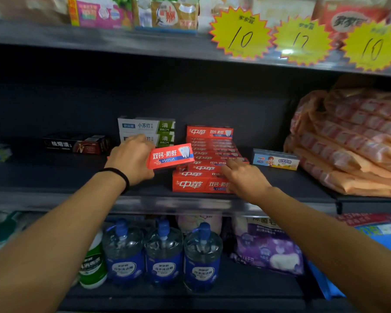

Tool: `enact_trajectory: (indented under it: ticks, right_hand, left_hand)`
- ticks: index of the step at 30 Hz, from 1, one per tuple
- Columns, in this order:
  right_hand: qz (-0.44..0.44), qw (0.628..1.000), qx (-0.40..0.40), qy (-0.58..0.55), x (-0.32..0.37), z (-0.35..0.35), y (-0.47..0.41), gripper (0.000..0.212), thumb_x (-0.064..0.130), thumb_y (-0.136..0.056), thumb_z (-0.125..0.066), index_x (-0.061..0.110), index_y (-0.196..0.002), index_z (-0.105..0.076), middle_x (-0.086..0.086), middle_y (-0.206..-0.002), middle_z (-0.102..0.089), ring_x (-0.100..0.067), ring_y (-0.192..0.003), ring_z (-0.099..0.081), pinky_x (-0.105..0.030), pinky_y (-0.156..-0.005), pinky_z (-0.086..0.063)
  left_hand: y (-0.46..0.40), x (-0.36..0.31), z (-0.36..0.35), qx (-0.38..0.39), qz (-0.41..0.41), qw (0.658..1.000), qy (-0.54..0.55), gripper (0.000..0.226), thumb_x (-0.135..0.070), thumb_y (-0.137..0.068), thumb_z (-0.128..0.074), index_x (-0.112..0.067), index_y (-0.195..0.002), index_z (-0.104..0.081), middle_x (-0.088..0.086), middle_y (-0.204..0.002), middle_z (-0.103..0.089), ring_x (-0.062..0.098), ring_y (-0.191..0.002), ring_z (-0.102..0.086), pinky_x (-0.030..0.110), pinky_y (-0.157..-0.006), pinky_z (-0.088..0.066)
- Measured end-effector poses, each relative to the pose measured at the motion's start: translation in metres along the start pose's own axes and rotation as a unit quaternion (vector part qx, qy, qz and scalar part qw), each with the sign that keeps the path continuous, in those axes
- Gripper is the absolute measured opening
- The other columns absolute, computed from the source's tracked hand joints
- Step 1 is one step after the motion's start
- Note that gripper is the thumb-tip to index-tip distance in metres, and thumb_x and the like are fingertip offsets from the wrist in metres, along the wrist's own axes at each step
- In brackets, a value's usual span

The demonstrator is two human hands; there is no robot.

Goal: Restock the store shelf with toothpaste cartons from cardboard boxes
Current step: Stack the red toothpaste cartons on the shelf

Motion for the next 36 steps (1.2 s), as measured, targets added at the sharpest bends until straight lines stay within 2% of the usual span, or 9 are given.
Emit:
enact_trajectory:
  ticks: [9, 14, 18, 22, 24, 28, 32, 36]
  right_hand:
    - [0.009, 1.0, 0.006, -0.014, -0.003, -0.002, 0.001, 0.056, 0.034, -0.09, -0.062, 0.015, -0.138, -0.04, -0.006, -0.135, -0.048, -0.025, -0.124, -0.046, -0.038, -0.093, -0.046]
    - [0.021, 0.998, -0.03, -0.051, -0.009, 0.025, 0.006, 0.044, 0.032, -0.088, -0.064, 0.012, -0.124, -0.049, -0.006, -0.127, -0.054, -0.025, -0.117, -0.051, -0.038, -0.089, -0.05]
    - [0.051, 0.992, -0.058, -0.103, -0.007, 0.062, 0.01, 0.056, 0.038, -0.086, -0.067, 0.014, -0.132, -0.046, -0.004, -0.134, -0.05, -0.021, -0.121, -0.048, -0.038, -0.095, -0.048]
    - [0.063, 0.986, -0.013, -0.151, -0.007, 0.082, 0.01, 0.068, 0.043, -0.084, -0.068, 0.013, -0.14, -0.042, -0.004, -0.138, -0.048, -0.021, -0.125, -0.047, -0.04, -0.102, -0.044]
    - [0.066, 0.986, 0.02, -0.155, -0.009, 0.087, 0.012, 0.067, 0.042, -0.084, -0.069, 0.012, -0.139, -0.044, -0.004, -0.138, -0.05, -0.021, -0.123, -0.049, -0.037, -0.102, -0.043]
    - [0.058, 0.983, 0.06, -0.162, -0.011, 0.093, 0.022, 0.039, 0.034, -0.086, -0.07, 0.015, -0.117, -0.057, 0.0, -0.116, -0.062, -0.015, -0.098, -0.058, -0.026, -0.078, -0.044]
    - [0.053, 0.977, 0.088, -0.187, -0.014, 0.094, 0.031, 0.043, 0.032, -0.086, -0.07, 0.015, -0.123, -0.056, 0.0, -0.119, -0.061, -0.014, -0.102, -0.057, -0.03, -0.088, -0.048]
    - [0.044, 0.974, 0.109, -0.194, -0.019, 0.095, 0.036, 0.039, 0.03, -0.086, -0.069, 0.016, -0.121, -0.06, -0.001, -0.117, -0.065, -0.015, -0.101, -0.06, -0.035, -0.091, -0.051]
  left_hand:
    - [-0.002, -0.019, -0.008, 0.014, -0.013, 1.0, 0.004, 0.05, -0.031, -0.07, -0.079, -0.017, -0.112, -0.057, 0.002, -0.11, -0.051, 0.02, -0.107, -0.049, 0.037, -0.08, -0.048]
    - [0.005, -0.033, -0.003, 0.011, -0.037, 0.999, -0.002, 0.047, -0.032, -0.073, -0.077, -0.018, -0.112, -0.056, -0.001, -0.111, -0.049, 0.017, -0.108, -0.047, 0.036, -0.081, -0.049]
    - [0.013, -0.052, 0.004, 0.006, -0.066, 0.998, -0.002, 0.044, -0.037, -0.076, -0.072, -0.02, -0.112, -0.055, -0.003, -0.111, -0.048, 0.016, -0.11, -0.045, 0.034, -0.078, -0.045]
    - [0.025, -0.08, 0.011, -0.01, -0.117, 0.993, -0.024, 0.046, -0.041, -0.079, -0.068, -0.02, -0.117, -0.052, -0.004, -0.114, -0.046, 0.014, -0.111, -0.043, 0.034, -0.076, -0.046]
    - [0.031, -0.092, 0.017, -0.018, -0.135, 0.99, -0.038, 0.048, -0.04, -0.08, -0.067, -0.019, -0.119, -0.049, -0.004, -0.118, -0.045, 0.013, -0.113, -0.041, 0.034, -0.075, -0.045]
    - [0.039, -0.105, 0.027, -0.038, -0.15, 0.986, -0.057, 0.049, -0.04, -0.079, -0.067, -0.02, -0.12, -0.049, -0.005, -0.119, -0.044, 0.013, -0.114, -0.04, 0.032, -0.07, -0.042]
    - [0.044, -0.114, 0.034, -0.057, -0.167, 0.981, -0.077, 0.048, -0.039, -0.081, -0.066, -0.02, -0.121, -0.048, -0.006, -0.122, -0.044, 0.013, -0.115, -0.04, 0.028, -0.067, -0.038]
    - [0.046, -0.122, 0.037, -0.07, -0.173, 0.979, -0.077, 0.05, -0.037, -0.081, -0.065, -0.019, -0.124, -0.047, -0.004, -0.125, -0.045, 0.013, -0.116, -0.04, 0.03, -0.071, -0.045]
Point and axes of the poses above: each hand's wrist, its own y-axis away from the middle knuckle, its own z-axis out of the back of the hand, x = y × z, the point moved 4 cm from there along -y, towards the middle knuckle
